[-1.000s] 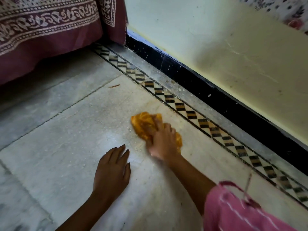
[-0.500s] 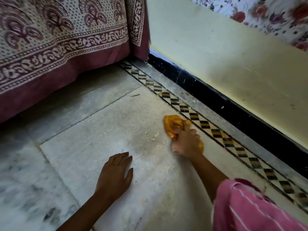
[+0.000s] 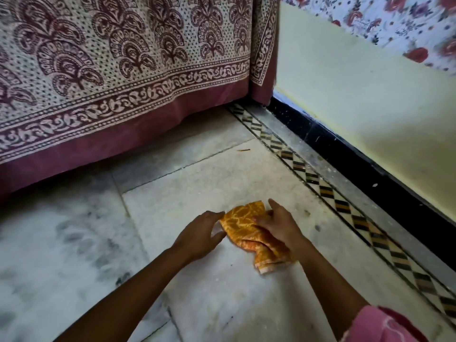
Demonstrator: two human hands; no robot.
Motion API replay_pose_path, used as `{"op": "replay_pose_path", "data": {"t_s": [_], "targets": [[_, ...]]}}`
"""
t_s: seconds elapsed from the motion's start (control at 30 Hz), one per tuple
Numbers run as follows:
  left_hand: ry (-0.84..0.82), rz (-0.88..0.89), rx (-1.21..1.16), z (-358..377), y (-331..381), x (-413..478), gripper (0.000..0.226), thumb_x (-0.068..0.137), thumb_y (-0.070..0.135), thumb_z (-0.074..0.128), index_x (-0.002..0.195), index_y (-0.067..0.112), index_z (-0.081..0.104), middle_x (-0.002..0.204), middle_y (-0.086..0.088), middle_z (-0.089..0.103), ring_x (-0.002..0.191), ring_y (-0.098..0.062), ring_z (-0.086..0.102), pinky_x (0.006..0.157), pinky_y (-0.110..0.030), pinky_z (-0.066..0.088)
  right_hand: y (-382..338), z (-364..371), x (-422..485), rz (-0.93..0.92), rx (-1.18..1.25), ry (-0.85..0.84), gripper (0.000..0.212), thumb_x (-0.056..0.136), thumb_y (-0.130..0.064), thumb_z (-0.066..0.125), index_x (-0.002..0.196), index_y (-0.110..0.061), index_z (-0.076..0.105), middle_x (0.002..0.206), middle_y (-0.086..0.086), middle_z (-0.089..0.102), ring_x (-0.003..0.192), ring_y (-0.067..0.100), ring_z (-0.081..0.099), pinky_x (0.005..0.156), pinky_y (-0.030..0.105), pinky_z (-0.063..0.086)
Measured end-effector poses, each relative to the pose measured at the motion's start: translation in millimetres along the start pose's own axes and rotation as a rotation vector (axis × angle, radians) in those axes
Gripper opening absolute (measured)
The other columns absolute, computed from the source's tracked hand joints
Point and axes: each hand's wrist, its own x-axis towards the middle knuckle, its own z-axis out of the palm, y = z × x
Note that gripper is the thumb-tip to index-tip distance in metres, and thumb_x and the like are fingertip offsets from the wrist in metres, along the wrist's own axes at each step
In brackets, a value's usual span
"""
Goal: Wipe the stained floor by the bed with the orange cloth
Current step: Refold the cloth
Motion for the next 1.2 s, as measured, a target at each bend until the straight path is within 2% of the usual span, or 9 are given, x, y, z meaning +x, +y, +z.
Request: {"op": "replay_pose_path", "data": {"t_s": [0.1, 0.23, 0.47, 0.57, 0.67, 0.77, 0.87, 1.1, 1.2], "targets": [[0.04, 0.02, 0.029, -2.8, 4.5, -1.4, 0.056, 0.093, 0.033, 0.055, 0.142, 0.017, 0.035, 0.143, -0.003, 0.042, 0.128, -0.016, 0.041, 0.093, -0.012, 0.026, -18.8, -1.8, -1.9, -0.095, 0.012, 0.049, 0.038, 0.078, -0.022, 0.073, 0.111, -0.007, 0.064, 0.108, 0.01, 0.067, 0.099, 0.023, 0.061, 0.076, 0.025, 0.044], [0.031, 0.021, 0.015, -15.2, 19.0, 3.1, 0.067, 0.091, 0.036, 0.056, 0.147, 0.02, 0.023, 0.151, 0.0, 0.031, 0.136, -0.016, 0.032, 0.103, -0.018, 0.025, -47.3, -25.8, -18.6, -0.322, 0.161, -0.121, 0.019, 0.07, -0.002, 0.075, 0.077, -0.017, 0.065, 0.075, -0.002, 0.064, 0.074, 0.012, 0.06, 0.067, 0.025, 0.045], [0.24, 0.162, -0.243, -71.3, 71.8, 15.1, 0.017, 0.082, 0.028, 0.069, 0.095, 0.021, 0.06, 0.089, 0.012, 0.064, 0.084, -0.002, 0.058, 0.073, -0.011, 0.042, -149.4, -105.0, -24.4, -0.473, -0.052, -0.242, 0.044, 0.062, -0.004, 0.082, 0.1, -0.017, 0.064, 0.097, 0.001, 0.064, 0.092, 0.016, 0.059, 0.083, 0.029, 0.048], [0.303, 0.199, -0.249, -105.5, 96.5, 20.6, 0.043, 0.081, 0.028, 0.071, 0.114, 0.041, 0.047, 0.097, 0.02, 0.056, 0.086, 0.003, 0.057, 0.077, -0.015, 0.049, -192.5, -156.0, -24.5, -0.57, -0.189, -0.235, 0.03, 0.063, -0.013, 0.084, 0.088, -0.016, 0.067, 0.086, 0.0, 0.067, 0.081, 0.013, 0.063, 0.078, 0.031, 0.051], [0.272, 0.28, -0.022, -133.4, 114.4, 27.6, 0.075, 0.086, 0.034, 0.063, 0.138, 0.055, 0.014, 0.119, 0.013, 0.053, 0.096, -0.002, 0.054, 0.081, -0.015, 0.042, -220.1, -202.2, -23.4, -0.691, -0.186, -0.152, 0.023, 0.063, -0.011, 0.084, 0.074, -0.02, 0.066, 0.075, -0.002, 0.068, 0.07, 0.009, 0.063, 0.071, 0.028, 0.052], [0.197, 0.35, 0.25, -154.3, 123.7, 47.9, 0.062, 0.09, 0.029, 0.054, 0.144, 0.04, 0.026, 0.141, 0.003, 0.044, 0.118, -0.016, 0.05, 0.089, -0.022, 0.036, -234.0, -234.7, -18.4, -0.75, -0.185, -0.072, 0.022, 0.062, -0.012, 0.084, 0.074, -0.02, 0.068, 0.077, -0.006, 0.07, 0.074, 0.009, 0.066, 0.071, 0.026, 0.054], [0.2, 0.326, 0.205, -172.8, 129.1, 82.4, 0.052, 0.088, 0.015, 0.057, 0.135, 0.035, 0.048, 0.13, 0.004, 0.056, 0.111, -0.017, 0.057, 0.087, -0.023, 0.043, -236.6, -261.5, 0.4, -0.838, -0.265, 0.112, 0.021, 0.064, -0.016, 0.083, 0.077, -0.021, 0.068, 0.078, -0.01, 0.068, 0.078, 0.008, 0.066, 0.071, 0.027, 0.053], [0.223, 0.239, -0.001, -252.9, 176.8, 131.1, 0.069, 0.075, 0.007, 0.075, 0.128, 0.043, 0.049, 0.089, 0.018, 0.066, 0.072, 0.001, 0.061, 0.065, -0.02, 0.05, -248.1, -314.9, 11.6, -0.884, -0.363, 0.516, 0.023, 0.073, -0.038, 0.074, 0.088, -0.024, 0.063, 0.068, -0.009, 0.058, 0.064, 0.015, 0.057, 0.054, 0.025, 0.042], [0.219, 0.21, -0.094, -311.9, 223.2, 132.4, 0.06, 0.073, 0.006, 0.077, 0.123, 0.034, 0.057, 0.098, 0.02, 0.066, 0.083, 0.002, 0.063, 0.073, -0.019, 0.052, -272.8, -354.3, -18.9, -0.903, -0.41, 0.68, 0.028, 0.077, -0.046, 0.066, 0.086, -0.019, 0.064, 0.062, -0.002, 0.059, 0.053, 0.015, 0.05, 0.048, 0.014, 0.029]]}}
